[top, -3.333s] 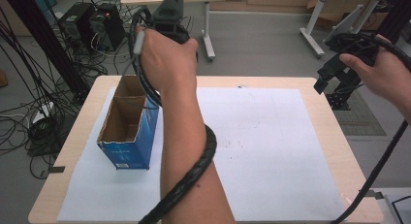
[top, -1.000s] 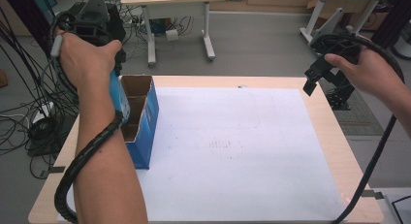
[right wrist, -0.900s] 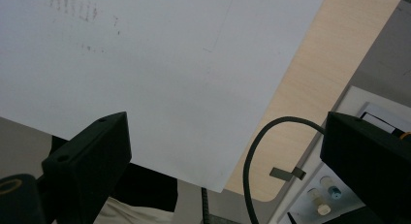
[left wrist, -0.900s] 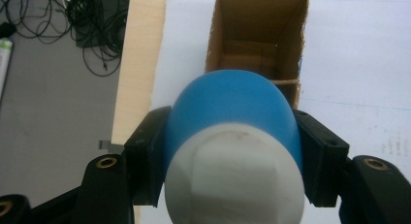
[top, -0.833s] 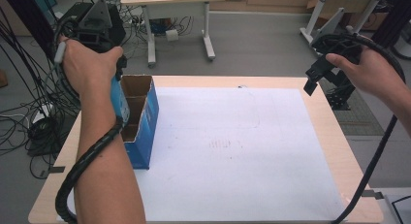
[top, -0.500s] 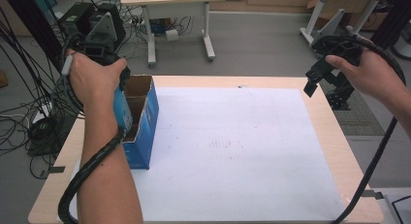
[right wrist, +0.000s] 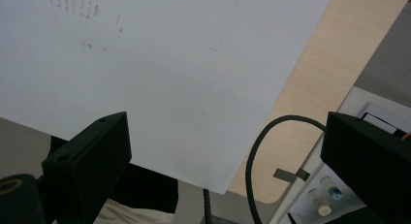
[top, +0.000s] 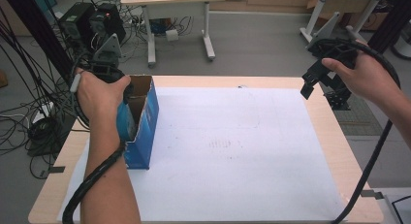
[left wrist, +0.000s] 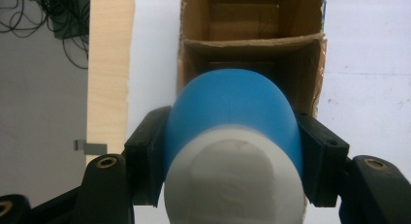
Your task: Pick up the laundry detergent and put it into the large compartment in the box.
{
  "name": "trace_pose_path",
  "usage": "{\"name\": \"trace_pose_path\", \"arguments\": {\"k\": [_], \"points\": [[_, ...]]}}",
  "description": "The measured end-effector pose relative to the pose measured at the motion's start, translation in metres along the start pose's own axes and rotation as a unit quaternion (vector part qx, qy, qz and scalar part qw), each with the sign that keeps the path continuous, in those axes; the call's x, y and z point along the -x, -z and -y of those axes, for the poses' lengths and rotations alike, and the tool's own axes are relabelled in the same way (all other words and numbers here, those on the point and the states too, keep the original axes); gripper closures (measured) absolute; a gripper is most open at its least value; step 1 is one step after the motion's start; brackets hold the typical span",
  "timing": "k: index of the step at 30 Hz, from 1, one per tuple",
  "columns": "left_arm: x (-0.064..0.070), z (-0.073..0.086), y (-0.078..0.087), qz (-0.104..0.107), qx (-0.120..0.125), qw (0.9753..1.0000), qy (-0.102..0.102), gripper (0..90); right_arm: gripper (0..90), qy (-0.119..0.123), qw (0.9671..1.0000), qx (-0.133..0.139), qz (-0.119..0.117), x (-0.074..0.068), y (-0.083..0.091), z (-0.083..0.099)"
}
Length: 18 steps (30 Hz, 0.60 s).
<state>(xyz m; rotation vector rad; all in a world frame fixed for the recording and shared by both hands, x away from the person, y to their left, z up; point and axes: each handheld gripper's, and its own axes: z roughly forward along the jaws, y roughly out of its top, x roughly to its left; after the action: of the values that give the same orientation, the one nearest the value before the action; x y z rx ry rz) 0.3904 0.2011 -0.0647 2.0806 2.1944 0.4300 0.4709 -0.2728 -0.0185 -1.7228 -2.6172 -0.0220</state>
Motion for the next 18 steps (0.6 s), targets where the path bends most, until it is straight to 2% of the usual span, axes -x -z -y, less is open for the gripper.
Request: {"name": "trace_pose_path", "arguments": {"k": [8, 18], "points": [[0.006, 0.005, -0.016, -0.005, 0.001, 0.9999, -0.009, 38.3, 4.0, 0.001, 1.0, -0.002, 0.002, -0.001, -0.005, -0.002], [0.003, 0.009, -0.035, -0.001, -0.011, 0.9999, -0.006, 38.3, 4.0, 0.003, 1.0, -0.005, -0.001, -0.002, -0.01, -0.004]]}}
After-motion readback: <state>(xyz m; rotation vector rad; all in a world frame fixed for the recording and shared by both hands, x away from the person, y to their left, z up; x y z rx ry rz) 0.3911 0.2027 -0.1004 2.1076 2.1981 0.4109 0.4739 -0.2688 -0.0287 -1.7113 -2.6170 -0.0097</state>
